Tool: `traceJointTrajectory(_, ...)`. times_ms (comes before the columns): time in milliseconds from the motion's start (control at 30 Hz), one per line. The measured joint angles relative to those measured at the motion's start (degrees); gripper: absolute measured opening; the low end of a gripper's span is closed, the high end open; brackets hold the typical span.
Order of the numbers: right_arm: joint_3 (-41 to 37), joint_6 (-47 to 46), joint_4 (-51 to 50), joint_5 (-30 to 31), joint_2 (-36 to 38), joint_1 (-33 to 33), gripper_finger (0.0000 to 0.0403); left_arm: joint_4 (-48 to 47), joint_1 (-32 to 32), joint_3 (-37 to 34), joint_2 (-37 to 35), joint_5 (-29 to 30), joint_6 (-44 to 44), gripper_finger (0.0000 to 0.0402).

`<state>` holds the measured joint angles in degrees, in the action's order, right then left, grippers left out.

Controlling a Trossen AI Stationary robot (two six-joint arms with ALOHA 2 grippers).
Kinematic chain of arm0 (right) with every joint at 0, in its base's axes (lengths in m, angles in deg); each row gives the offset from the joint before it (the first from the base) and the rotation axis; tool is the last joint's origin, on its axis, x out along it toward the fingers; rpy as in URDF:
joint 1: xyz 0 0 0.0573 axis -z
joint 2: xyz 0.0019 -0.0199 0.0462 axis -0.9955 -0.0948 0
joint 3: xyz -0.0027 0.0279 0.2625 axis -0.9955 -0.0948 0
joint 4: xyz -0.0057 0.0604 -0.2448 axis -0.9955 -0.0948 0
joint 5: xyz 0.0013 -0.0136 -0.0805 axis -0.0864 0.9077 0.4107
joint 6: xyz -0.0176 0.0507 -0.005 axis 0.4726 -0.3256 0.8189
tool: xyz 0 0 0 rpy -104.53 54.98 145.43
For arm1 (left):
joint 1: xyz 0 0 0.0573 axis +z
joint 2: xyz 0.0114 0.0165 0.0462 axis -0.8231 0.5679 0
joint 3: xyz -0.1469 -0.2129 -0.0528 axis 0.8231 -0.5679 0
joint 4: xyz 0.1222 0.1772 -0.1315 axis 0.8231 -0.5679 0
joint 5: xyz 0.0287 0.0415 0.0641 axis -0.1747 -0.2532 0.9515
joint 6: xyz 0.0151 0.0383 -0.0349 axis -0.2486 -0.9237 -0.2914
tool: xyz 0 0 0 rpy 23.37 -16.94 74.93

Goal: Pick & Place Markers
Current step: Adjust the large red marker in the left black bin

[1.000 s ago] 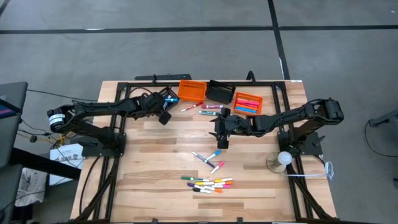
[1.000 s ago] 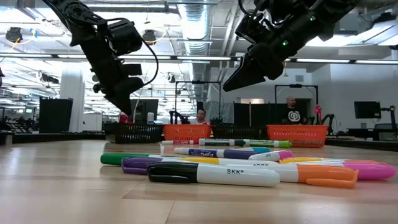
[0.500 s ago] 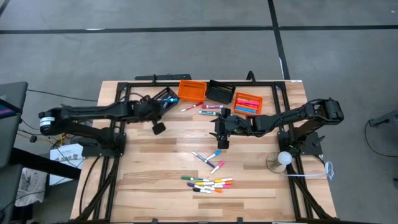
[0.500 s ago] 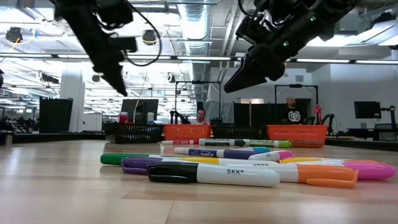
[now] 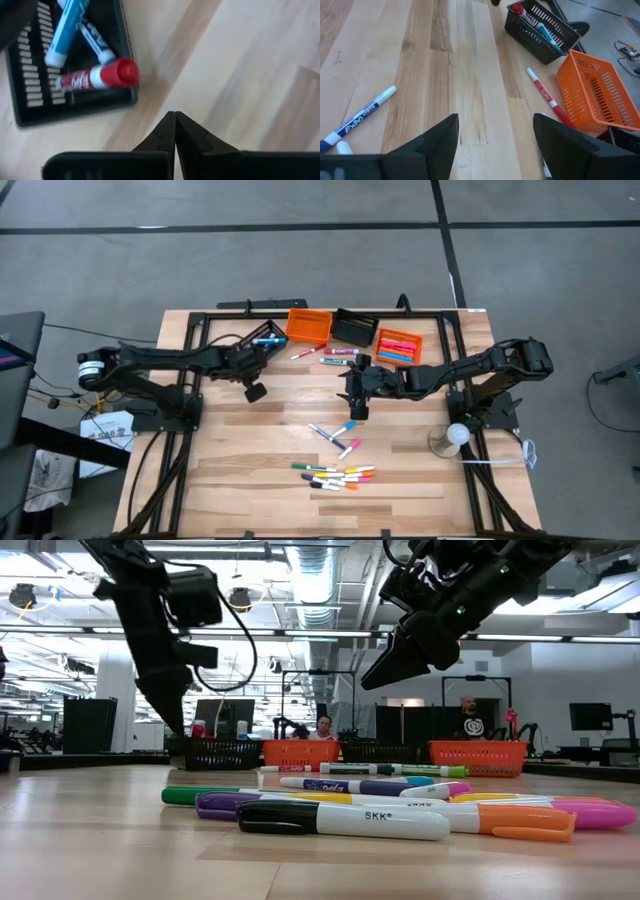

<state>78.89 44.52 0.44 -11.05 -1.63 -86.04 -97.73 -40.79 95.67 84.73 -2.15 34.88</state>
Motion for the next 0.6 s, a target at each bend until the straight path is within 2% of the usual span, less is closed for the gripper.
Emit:
traceJointTrajectory(133,0.0,0.04,-0.02,-0.04,0.0,-0.02,0.0249,4.05,2.36,0.0,2.45,0.0,-3.09,0.0009)
traceJointTrajectory(367,0.0,0.13,-0.08,-0.09,0.0,-0.02,0.0249,8.2,8.22,-0.02,2.71,0.13,-8.26,0.0007)
traceJointTrajectory(600,0.0,0.15,-0.04,-0.09,0.0,-0.02,0.0249,18.19,14.58,-0.02,2.71,-0.21,-14.87,0.0007)
